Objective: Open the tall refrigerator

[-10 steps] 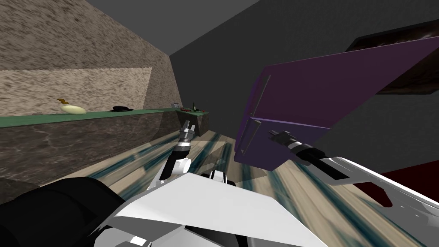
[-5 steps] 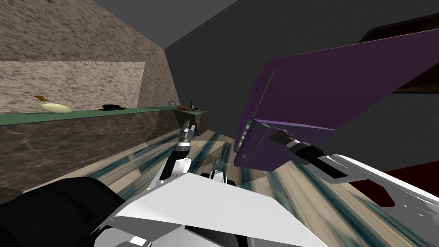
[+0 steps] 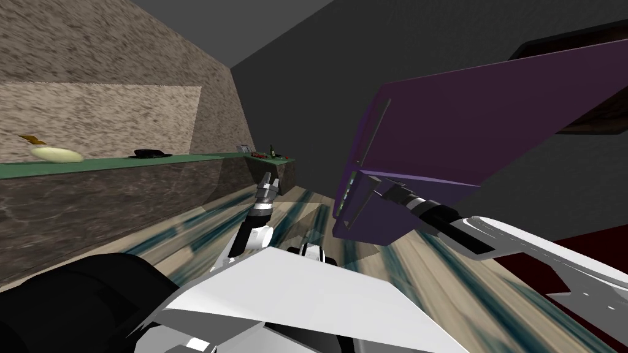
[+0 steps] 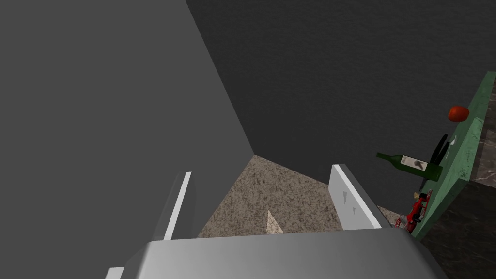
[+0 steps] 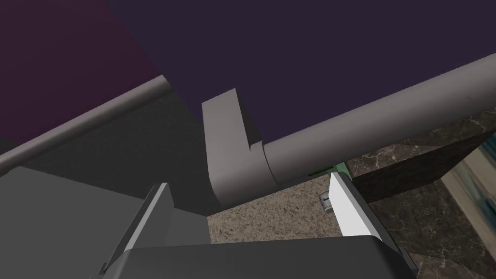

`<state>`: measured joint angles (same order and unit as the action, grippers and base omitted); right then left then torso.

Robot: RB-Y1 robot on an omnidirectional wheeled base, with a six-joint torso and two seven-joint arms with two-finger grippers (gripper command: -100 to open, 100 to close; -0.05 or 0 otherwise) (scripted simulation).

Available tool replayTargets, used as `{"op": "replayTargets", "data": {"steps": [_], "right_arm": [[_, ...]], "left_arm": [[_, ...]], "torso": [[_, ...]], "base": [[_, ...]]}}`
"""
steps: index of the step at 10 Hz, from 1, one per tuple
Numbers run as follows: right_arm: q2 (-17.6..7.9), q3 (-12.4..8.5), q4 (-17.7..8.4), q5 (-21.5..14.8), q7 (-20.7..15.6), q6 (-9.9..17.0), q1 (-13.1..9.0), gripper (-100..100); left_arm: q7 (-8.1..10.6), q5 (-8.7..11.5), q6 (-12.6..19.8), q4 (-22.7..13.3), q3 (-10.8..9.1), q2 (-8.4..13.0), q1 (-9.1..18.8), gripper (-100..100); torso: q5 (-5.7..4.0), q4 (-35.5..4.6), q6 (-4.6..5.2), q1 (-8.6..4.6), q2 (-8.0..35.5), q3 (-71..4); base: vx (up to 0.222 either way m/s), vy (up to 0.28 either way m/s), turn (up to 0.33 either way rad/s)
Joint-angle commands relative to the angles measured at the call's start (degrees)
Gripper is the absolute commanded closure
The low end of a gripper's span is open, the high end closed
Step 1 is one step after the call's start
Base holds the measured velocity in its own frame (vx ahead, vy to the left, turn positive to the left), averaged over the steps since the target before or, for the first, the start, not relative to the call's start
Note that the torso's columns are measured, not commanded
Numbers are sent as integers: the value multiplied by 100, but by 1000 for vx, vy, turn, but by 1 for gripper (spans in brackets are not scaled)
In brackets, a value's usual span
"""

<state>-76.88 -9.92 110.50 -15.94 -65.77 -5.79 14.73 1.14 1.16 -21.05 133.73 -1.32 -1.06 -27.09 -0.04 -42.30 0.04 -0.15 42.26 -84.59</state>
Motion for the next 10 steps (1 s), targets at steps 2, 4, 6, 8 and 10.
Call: {"op": "replayTargets", "data": {"steps": [2,4,6,8,10], "right_arm": [[-280,-36,405,-298,-518,186,107,-100],[-437,-40,629,-468,-801,293,157,-100],[-588,-43,846,-645,-1088,407,207,-100],[-731,-44,1052,-824,-1372,525,256,-100],[-865,-44,1243,-1003,-1651,646,304,-100]], "left_arm": [[0,0,0,0,0,0,0,0],[0,0,0,0,0,0,0,0],[0,0,0,0,0,0,0,0],[0,0,0,0,0,0,0,0],[0,0,0,0,0,0,0,0]], "torso": [[5,2,-4,17,1,1],[4,1,-4,18,3,2],[4,1,-4,15,3,2],[3,1,-4,13,4,3],[4,2,-4,17,1,1]], "base": [[70,-44,-28],[69,-40,-32],[68,-39,-31],[67,-43,-36],[69,-37,-35]]}}
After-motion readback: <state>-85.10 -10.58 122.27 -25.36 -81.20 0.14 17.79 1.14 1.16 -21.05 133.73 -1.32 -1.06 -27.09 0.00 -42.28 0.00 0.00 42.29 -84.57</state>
